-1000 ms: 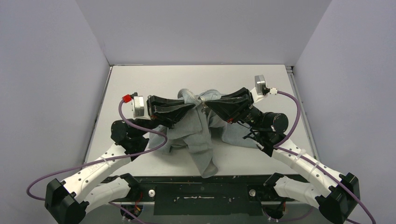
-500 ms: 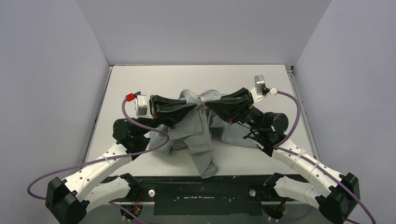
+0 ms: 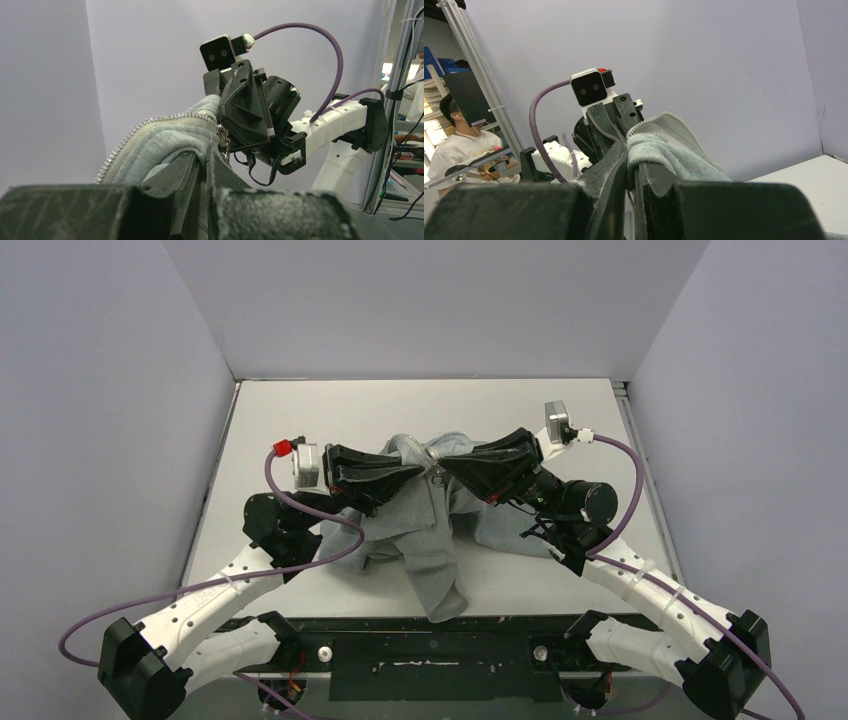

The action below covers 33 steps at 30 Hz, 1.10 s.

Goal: Zip up the jacket

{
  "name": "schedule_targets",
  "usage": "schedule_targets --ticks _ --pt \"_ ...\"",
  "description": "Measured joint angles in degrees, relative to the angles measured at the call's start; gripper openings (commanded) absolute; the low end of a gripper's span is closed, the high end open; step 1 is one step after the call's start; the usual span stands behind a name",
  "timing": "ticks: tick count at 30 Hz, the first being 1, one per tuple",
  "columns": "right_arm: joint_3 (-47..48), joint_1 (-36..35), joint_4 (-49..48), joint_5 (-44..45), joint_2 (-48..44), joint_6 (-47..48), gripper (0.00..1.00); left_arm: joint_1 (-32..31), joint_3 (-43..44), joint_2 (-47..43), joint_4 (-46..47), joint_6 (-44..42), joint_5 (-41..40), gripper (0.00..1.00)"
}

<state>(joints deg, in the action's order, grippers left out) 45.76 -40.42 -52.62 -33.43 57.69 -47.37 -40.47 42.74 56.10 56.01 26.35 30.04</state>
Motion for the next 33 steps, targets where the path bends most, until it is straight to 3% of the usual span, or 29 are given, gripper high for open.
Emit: schedule_targets --ticks 33 --pt "0.0 0.0 0.1 1.0 -0.1 0.2 0.00 0.0 0.0 0.0 0.0 0.0 0.3 0.00"
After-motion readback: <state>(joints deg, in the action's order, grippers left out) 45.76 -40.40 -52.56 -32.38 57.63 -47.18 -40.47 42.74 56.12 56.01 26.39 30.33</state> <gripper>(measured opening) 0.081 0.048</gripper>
